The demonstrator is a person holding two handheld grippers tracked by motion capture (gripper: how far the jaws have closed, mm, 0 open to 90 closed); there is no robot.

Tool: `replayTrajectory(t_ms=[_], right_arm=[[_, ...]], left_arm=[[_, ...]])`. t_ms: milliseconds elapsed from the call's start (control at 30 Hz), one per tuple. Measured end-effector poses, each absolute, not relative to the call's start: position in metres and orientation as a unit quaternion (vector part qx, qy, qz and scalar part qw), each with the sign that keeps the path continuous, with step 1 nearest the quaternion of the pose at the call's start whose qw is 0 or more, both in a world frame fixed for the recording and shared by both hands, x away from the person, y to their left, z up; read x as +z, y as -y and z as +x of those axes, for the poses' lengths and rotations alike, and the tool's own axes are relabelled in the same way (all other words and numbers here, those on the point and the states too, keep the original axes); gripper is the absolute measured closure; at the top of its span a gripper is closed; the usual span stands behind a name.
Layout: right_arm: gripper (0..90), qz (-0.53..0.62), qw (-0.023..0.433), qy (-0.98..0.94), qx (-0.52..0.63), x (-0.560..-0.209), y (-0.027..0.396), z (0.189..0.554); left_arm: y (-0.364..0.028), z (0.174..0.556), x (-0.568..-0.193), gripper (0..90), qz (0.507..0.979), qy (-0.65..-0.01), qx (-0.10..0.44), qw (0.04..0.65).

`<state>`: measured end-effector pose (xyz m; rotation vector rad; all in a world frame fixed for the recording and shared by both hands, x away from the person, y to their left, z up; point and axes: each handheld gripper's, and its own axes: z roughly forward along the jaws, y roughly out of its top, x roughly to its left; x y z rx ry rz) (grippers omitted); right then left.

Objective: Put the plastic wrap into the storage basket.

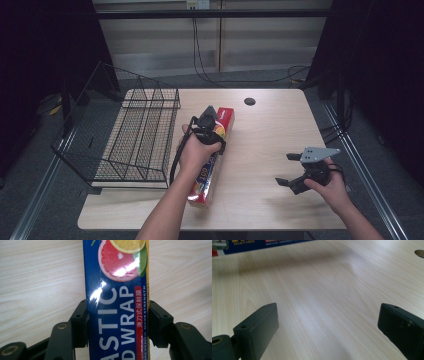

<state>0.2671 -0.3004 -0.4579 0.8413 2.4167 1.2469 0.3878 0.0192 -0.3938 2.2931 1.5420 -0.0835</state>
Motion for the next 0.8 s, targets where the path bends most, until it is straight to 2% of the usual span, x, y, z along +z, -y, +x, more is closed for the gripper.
replayTrajectory(t_ms=[800], right_arm=[[2.8,0.294,0.148,-0.839,0.434,-0.457,0.301,0.267]], left_arm=[[-0.034,0.400,-0.347,44.2,0.802,-0.564,-0.016,0.194]])
